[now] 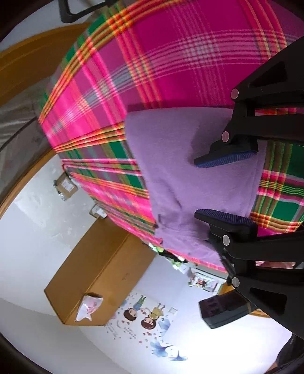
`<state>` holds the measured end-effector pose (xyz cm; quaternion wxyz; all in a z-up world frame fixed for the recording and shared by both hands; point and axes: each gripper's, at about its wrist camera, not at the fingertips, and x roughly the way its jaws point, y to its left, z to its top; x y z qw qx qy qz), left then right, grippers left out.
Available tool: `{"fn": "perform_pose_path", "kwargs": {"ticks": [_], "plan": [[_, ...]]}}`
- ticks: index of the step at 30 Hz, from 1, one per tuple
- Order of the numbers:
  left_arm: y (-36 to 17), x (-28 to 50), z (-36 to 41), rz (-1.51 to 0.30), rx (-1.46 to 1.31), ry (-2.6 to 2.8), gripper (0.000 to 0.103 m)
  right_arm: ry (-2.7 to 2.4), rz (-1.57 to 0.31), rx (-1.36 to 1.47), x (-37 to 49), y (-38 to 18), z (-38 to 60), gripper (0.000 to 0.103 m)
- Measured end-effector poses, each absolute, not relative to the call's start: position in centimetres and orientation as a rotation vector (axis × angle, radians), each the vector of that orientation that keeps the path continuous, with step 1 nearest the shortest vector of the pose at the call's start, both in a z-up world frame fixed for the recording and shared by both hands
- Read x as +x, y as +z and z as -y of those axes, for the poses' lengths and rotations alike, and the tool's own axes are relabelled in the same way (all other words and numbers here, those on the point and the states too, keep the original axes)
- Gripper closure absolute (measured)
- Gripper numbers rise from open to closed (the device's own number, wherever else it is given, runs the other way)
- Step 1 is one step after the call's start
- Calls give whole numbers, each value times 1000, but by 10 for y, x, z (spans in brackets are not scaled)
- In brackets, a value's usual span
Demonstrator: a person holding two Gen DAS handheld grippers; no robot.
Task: Fold clothes
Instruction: 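Lay the corner onto the garment and open the right gripper, then withdraw the open right gripper from the folded lilac stack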
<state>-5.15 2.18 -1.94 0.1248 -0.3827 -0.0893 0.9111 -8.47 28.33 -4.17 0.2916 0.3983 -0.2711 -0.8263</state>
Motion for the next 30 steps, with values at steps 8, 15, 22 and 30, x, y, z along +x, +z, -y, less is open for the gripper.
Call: {"fn": "perform_pose_path", "kwargs": {"ticks": [8, 15, 22, 30], "plan": [[-17, -52, -10, 317, -1122, 2656, 96, -2294, 678, 1045, -91, -51, -289, 64], [22, -52, -18, 309, -974, 2673, 96, -2350, 626, 1032, -91, -51, -288, 64], [20, -85, -53, 169, -984, 2653, 96, -2399, 552, 1033, -108, -40, -281, 68], [-18, -128, -42, 259, -1179, 2691, 96, -2458, 452, 1054, -138, -41, -271, 71]]}}
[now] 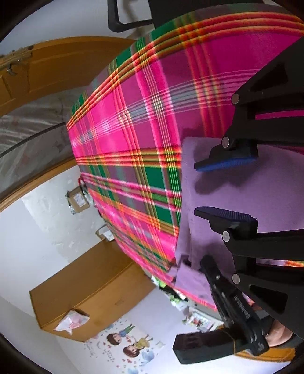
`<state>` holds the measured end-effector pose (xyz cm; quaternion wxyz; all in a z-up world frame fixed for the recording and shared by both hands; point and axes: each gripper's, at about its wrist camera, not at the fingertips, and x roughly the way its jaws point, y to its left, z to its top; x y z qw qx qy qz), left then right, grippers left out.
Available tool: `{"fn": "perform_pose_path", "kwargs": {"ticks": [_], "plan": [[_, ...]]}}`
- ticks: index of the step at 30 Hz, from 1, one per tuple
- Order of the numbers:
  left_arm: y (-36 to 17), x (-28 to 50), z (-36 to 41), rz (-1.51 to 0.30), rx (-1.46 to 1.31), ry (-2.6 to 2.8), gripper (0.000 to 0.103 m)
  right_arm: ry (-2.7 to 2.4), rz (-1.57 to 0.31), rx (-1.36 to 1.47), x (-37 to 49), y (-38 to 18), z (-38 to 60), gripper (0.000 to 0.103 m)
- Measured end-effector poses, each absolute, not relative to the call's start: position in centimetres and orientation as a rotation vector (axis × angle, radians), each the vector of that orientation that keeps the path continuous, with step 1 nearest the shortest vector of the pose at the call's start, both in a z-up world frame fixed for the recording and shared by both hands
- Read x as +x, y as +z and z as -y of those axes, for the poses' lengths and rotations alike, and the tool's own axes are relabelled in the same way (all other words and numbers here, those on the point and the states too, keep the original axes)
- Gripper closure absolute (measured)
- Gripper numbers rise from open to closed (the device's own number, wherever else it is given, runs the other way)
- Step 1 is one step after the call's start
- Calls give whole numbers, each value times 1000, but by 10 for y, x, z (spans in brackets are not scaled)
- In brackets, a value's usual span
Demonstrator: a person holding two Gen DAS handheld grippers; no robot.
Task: Fold clothes
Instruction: 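Withdraw the open right gripper from the folded lilac stack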
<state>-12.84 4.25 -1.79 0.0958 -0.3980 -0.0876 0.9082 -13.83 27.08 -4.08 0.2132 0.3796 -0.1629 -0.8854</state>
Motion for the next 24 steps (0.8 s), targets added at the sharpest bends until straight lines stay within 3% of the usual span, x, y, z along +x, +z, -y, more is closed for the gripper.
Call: {"fn": "perform_pose_path", "kwargs": {"ticks": [2, 9, 12, 20, 24], "plan": [[-24, -133, -37, 298, -1197, 2687, 97, -2456, 467, 1086, -148, -49, -272, 73], [-32, -138, -40, 278, -1211, 2686, 101, -2424, 570, 1144, -164, -66, -288, 98], [-32, -139, -41, 277, -1214, 2682, 101, -2391, 645, 1147, -167, -71, -296, 101], [-25, -131, -38, 270, -1186, 2672, 101, -2368, 621, 1149, -167, -68, -296, 102], [-10, -97, -43, 218, -1085, 2673, 101, -2448, 487, 1084, -130, -48, -291, 88]]}}
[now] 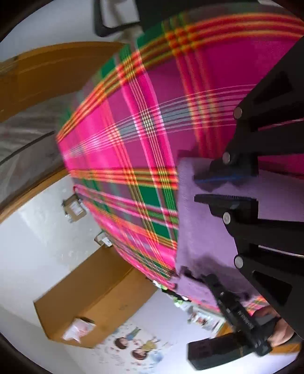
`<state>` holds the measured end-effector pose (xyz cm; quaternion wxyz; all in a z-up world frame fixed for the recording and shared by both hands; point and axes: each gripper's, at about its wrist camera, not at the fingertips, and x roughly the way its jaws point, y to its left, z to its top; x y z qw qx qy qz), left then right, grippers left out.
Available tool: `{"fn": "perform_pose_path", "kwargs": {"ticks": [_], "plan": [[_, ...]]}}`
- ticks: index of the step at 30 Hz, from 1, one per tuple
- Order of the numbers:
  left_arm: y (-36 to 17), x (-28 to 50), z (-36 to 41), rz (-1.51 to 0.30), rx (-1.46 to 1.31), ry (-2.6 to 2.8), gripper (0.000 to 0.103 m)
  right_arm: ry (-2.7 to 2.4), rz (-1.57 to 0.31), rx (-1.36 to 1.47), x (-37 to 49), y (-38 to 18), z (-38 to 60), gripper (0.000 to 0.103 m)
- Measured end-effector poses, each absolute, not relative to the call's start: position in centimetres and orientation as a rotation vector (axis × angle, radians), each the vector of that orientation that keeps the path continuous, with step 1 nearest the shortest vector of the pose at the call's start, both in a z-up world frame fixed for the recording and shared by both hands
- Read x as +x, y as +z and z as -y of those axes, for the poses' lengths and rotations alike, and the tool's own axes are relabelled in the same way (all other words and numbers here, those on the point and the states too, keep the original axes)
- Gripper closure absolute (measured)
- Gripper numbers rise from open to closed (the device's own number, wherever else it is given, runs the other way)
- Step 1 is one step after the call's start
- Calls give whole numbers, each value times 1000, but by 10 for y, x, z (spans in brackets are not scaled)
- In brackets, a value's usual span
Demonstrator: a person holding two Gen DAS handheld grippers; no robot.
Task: Fold clothes
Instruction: 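Withdraw the open right gripper from the folded lilac stack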
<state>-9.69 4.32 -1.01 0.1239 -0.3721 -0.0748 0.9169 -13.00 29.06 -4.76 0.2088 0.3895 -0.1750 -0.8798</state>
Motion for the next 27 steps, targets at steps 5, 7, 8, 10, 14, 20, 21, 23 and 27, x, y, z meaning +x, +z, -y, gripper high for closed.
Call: {"fn": "perform_pose_path", "kwargs": {"ticks": [5, 7, 8, 10, 14, 20, 21, 23, 27], "plan": [[-16, -68, -46, 188, -1050, 2648, 101, -2452, 394, 1047, -77, -44, -282, 84], [-26, -66, -43, 196, -1088, 2645, 101, -2461, 333, 1050, -65, -46, -277, 84], [-29, -67, -40, 226, -1097, 2637, 101, -2454, 301, 1066, -61, -51, -273, 84], [-30, -66, -37, 239, -1101, 2636, 101, -2468, 272, 1058, -58, -59, -272, 88], [-32, -61, -34, 248, -1098, 2634, 101, -2476, 307, 1104, -64, -54, -273, 89], [-32, -58, -30, 281, -1099, 2624, 101, -2499, 287, 1101, -77, -50, -262, 88], [-31, -58, -31, 258, -1104, 2631, 101, -2502, 286, 1099, -78, -50, -262, 88], [-21, -62, -37, 201, -1098, 2649, 101, -2509, 283, 1096, -79, -48, -260, 88], [-3, -78, -42, 167, -1031, 2676, 100, -2536, 275, 1098, -88, -44, -259, 91]]}}
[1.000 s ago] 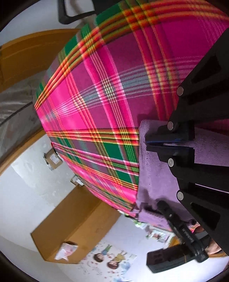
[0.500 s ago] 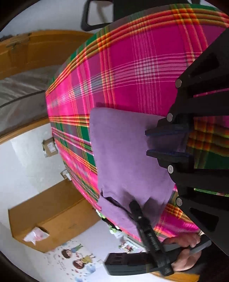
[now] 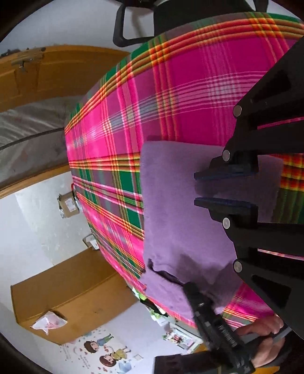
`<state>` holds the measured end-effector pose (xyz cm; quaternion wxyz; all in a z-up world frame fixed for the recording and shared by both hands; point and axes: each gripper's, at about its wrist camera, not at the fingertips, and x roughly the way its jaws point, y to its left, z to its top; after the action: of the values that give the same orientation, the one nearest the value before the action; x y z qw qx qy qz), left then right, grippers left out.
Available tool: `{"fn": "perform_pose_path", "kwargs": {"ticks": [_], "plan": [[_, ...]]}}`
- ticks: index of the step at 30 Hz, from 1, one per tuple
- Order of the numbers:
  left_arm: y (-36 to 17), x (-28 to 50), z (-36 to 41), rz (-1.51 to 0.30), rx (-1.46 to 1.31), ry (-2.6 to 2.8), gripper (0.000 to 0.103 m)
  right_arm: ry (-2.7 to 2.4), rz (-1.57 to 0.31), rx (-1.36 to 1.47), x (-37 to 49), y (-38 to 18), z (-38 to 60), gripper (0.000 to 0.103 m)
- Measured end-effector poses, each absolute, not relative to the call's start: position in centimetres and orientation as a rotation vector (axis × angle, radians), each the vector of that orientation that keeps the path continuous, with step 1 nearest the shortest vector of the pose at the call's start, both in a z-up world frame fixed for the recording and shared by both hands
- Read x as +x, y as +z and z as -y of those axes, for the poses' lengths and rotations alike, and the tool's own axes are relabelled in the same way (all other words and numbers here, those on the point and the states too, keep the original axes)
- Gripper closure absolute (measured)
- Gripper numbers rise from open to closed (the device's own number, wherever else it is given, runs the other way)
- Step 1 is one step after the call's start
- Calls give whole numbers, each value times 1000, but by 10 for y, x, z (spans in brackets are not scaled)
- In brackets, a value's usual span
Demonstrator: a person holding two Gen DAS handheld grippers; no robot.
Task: Fold clothes
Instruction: 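Withdraw the open right gripper from the folded lilac stack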
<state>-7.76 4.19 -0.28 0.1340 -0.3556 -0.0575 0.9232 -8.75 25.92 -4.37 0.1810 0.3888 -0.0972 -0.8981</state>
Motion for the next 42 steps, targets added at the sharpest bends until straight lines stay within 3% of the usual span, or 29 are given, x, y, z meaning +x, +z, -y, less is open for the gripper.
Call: {"fn": "perform_pose_path", "kwargs": {"ticks": [11, 20, 28, 36, 42], "plan": [[-28, -139, -53, 156, -1201, 2682, 100, -2580, 265, 1066, -130, -33, -260, 92], [-31, -141, -52, 135, -1209, 2680, 100, -2572, 310, 1172, -148, -53, -264, 95], [-30, -142, -55, 123, -1211, 2683, 100, -2614, 209, 1187, -147, -52, -255, 95], [-14, -121, -57, 113, -1144, 2726, 100, -2589, 249, 1174, -145, -50, -260, 92], [-1, -75, -53, 75, -1052, 2758, 100, -2656, 156, 1092, -87, -36, -252, 85]]}}
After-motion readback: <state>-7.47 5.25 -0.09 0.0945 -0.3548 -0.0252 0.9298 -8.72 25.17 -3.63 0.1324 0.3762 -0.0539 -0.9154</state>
